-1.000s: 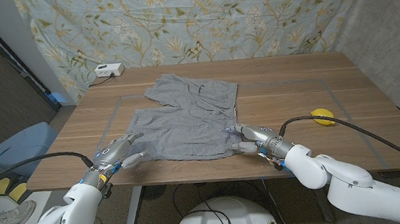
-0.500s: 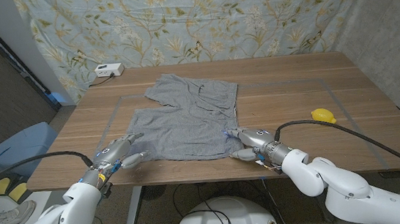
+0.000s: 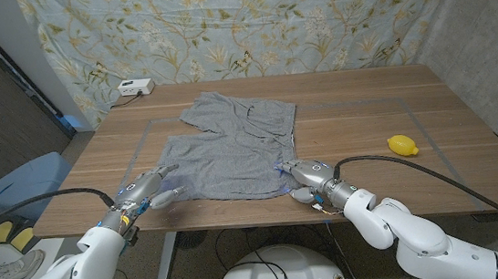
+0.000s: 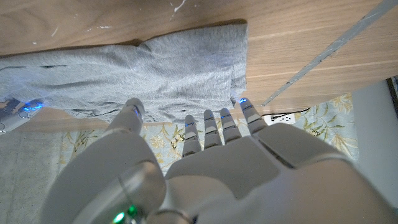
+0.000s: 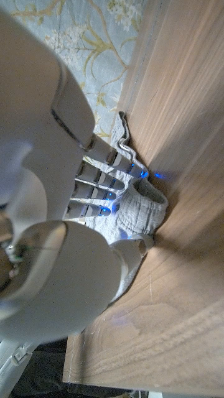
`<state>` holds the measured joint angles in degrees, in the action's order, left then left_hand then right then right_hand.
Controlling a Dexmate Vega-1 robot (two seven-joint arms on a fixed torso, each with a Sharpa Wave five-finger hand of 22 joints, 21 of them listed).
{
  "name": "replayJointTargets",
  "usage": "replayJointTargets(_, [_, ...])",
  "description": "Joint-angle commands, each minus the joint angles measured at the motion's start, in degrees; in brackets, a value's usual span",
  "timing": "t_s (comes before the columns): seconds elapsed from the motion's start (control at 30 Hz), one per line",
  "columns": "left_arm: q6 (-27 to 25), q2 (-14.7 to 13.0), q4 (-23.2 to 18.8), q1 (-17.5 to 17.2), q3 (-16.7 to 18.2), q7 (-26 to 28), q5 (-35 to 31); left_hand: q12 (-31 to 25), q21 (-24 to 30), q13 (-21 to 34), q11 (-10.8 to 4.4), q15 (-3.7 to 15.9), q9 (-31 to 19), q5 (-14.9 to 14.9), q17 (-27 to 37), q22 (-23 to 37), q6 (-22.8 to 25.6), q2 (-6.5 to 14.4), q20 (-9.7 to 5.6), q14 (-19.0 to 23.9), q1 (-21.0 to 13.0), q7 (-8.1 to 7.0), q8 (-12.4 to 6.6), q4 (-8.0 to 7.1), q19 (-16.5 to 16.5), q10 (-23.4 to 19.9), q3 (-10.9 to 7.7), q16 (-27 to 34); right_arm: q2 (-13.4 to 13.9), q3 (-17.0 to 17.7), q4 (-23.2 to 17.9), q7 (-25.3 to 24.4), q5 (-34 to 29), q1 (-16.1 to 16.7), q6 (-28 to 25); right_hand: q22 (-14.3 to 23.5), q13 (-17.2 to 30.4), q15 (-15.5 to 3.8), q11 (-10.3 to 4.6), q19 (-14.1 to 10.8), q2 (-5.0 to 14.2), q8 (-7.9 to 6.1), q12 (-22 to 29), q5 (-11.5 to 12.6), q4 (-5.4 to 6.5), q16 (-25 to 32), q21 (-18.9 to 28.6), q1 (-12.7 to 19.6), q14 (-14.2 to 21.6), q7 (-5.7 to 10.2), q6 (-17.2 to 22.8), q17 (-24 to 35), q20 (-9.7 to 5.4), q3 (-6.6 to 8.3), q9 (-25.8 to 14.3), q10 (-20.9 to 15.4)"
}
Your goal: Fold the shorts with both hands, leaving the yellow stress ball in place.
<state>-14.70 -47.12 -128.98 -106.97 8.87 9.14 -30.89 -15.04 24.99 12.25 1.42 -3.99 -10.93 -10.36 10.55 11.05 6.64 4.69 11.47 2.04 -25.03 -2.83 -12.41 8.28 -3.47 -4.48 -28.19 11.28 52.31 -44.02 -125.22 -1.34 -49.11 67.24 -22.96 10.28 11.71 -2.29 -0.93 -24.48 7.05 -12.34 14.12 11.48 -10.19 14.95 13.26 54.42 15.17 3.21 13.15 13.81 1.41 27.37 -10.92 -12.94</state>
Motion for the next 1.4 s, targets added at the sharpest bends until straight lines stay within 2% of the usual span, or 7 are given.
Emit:
replayJointTargets(0.03, [-0.27, 0.6, -0.31, 0.08, 0.26, -0.3, -0.03, 0.01, -0.1, 0.01, 0.27, -0.44, -0.06, 0.15, 0.11, 0.21, -0.24, -0.08, 0.21, -0.01, 0.33, 0.01, -0.01, 0.02, 0.33, -0.29, 0.24, 0.12, -3.95, -1.22, 5.5, -4.42, -6.21, -1.55, 4.16, 0.16, 0.03, -4.56, -1.11, -2.2, 0.88, -0.7, 0.83, -0.66, 0.14, 1.88, 0.93, 2.94, 3.18, 0.73, 2.66, 0.82, -0.89, 0.28, -0.06, -3.03])
replayJointTargets(0.13, [-0.39, 0.56, -0.37, 0.08, 0.28, -0.58, -0.05, 0.06, -0.14, 0.0, 0.29, -0.35, -0.06, 0.14, 0.1, 0.22, -0.22, -0.05, 0.17, 0.04, 0.37, -0.03, 0.05, 0.0, 0.34, -0.27, 0.27, 0.13, -4.77, -1.26, 7.11, -7.3, -6.89, -1.81, 5.68, 0.37, -0.02, -6.99, -1.76, -5.4, 1.45, -1.51, 1.59, -1.11, 0.25, 5.16, 2.1, 5.62, 8.35, 1.66, 7.08, 2.26, -1.92, -0.5, -0.03, -7.2])
replayJointTargets(0.27, [-0.88, 0.4, -0.54, 0.01, 0.25, -0.9, -0.56, 0.1, -0.19, 0.0, 0.08, -0.3, -0.07, 0.11, 0.07, 0.23, -0.16, 0.04, 0.15, 0.03, 0.34, -0.01, 0.12, 0.01, 0.37, -0.3, 0.27, 0.1, -5.84, -1.45, 9.36, -12.49, -8.24, -2.23, 7.91, 1.05, 0.3, -10.24, -2.21, -10.82, 2.29, -4.33, 4.45, -1.44, 1.0, 13.54, 5.12, 9.17, 19.15, 2.44, 20.64, 7.59, -3.52, -3.04, -0.07, -19.0])
replayJointTargets(0.37, [-1.49, 0.1, -0.75, -0.11, 0.26, -1.42, -1.0, 0.12, -0.22, -0.01, -0.07, -0.18, -0.07, 0.08, 0.05, 0.23, -0.13, 0.09, 0.04, 0.09, 0.25, -0.24, 0.16, 0.07, 0.41, -0.36, 0.25, 0.11, -6.65, -1.48, 10.58, -13.97, -8.28, -2.95, 9.19, 1.29, 0.71, -10.1, -1.36, -11.67, 2.76, -6.18, 6.81, -1.47, 1.84, 16.7, 6.26, 9.37, 23.89, 2.79, 28.82, 10.11, -4.01, -3.96, -0.13, -25.92])
replayJointTargets(0.57, [-4.97, -1.41, -1.97, -0.25, -0.2, -4.24, -2.97, 0.29, -0.32, -0.03, -0.42, -0.18, -0.05, 0.05, 0.02, 0.21, -0.85, -0.02, 0.02, 0.19, -0.17, -0.41, 0.55, 0.41, 0.48, -0.16, 0.18, 0.11, -8.19, -1.72, 12.75, -16.92, -9.21, -4.3, 10.61, 1.55, 2.04, -10.42, -0.72, -12.49, 3.6, -8.62, 10.97, -1.17, 2.43, 20.81, 7.78, 9.89, 30.09, 2.39, 38.37, 13.81, -4.73, -4.35, -0.37, -35.35])
replayJointTargets(0.8, [-11.56, -5.35, -4.31, -0.25, -1.42, -9.97, -8.08, 0.72, -0.39, -0.06, -0.97, 0.24, 0.0, 0.24, -0.01, 0.11, -2.69, -1.51, -0.01, 0.37, -1.53, -0.93, 1.15, 1.55, 1.15, 0.44, 0.32, 0.12, -9.48, -1.75, 14.73, -20.53, -10.19, -5.06, 10.79, 1.78, 3.55, -10.63, -2.36, -13.21, 3.87, -8.07, 14.43, -1.1, 1.92, 23.68, 9.14, 12.02, 35.08, 2.43, 39.86, 16.86, -5.66, -3.66, -0.37, -41.36])
replayJointTargets(1.4, [-27.52, -17.52, -6.9, 7.61, -11.74, -24.65, -19.5, 0.26, -0.73, -0.19, -3.46, 1.34, 0.11, -1.07, -0.05, -0.18, -1.18, -4.68, -1.09, 1.31, -8.47, -1.71, 0.1, 2.52, 3.23, -2.18, -0.21, 0.25, -10.87, -1.27, 16.77, -24.97, -9.27, -6.31, 9.88, 1.91, 4.44, -10.56, -2.46, -13.15, 3.6, -7.54, 15.05, -1.33, 1.92, 23.04, 9.84, 12.84, 35.39, 2.49, 40.31, 17.42, -5.89, -3.17, -0.41, -41.16])
